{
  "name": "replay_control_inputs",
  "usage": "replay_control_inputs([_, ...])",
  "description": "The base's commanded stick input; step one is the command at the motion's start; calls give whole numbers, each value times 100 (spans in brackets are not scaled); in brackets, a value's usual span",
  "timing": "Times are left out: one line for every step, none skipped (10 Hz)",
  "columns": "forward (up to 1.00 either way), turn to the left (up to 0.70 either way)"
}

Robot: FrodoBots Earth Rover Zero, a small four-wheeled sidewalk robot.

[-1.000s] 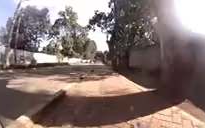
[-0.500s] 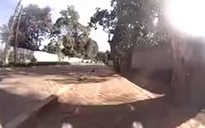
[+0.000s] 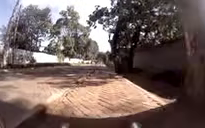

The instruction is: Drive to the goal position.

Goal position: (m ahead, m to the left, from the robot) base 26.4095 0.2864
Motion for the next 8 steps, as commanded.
replay_control_inputs([70,0])
replay_control_inputs([70,0])
replay_control_inputs([70,0])
replay_control_inputs([70,0])
replay_control_inputs([70,0])
replay_control_inputs([70,0])
replay_control_inputs([70,0])
replay_control_inputs([70,0])
